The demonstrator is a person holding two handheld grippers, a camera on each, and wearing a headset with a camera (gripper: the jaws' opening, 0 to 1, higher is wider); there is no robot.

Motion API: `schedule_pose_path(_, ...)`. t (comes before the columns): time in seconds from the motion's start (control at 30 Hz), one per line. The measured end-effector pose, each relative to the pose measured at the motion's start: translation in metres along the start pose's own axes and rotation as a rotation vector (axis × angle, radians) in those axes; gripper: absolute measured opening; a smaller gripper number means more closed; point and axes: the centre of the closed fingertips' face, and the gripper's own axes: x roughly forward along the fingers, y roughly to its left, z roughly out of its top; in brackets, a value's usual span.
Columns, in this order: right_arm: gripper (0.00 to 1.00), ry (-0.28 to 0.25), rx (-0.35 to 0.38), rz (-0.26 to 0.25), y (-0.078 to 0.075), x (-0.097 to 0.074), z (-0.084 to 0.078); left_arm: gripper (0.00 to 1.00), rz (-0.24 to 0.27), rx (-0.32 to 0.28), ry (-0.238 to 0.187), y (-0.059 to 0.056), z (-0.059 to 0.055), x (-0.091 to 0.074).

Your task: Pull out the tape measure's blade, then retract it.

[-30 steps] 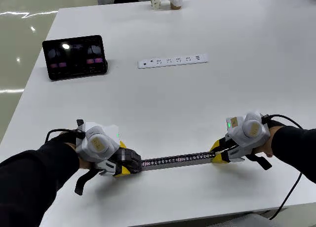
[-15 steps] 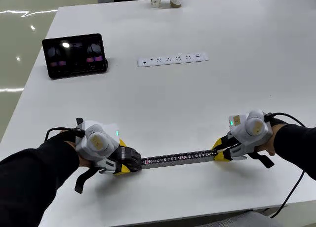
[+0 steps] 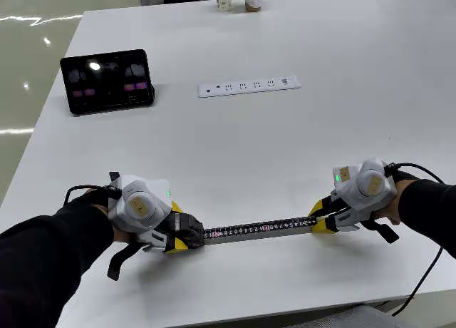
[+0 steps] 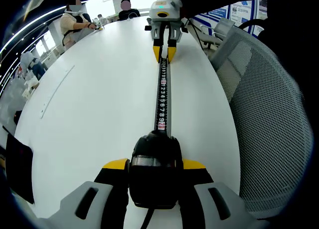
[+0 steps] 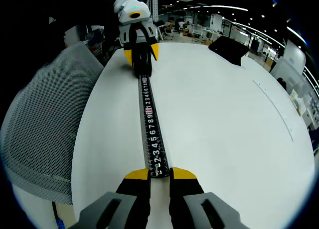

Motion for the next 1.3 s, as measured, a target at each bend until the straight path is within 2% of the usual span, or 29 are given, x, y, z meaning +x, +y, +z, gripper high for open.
schedule_pose_path(1.03,0.10,-0.001,0.021,-0.002,-0.0010,-0.0060,-0.0063,0.32,0.006,-0.003,-0.006,0.0000,0.0005,0.0012)
schedule_pose_path(1.3,0.12,0.022,0.011,-0.003,-0.0001,-0.0059,-0.0057,0.33,0.007,-0.017,-0.014,0.0002,0.0004,0.0008)
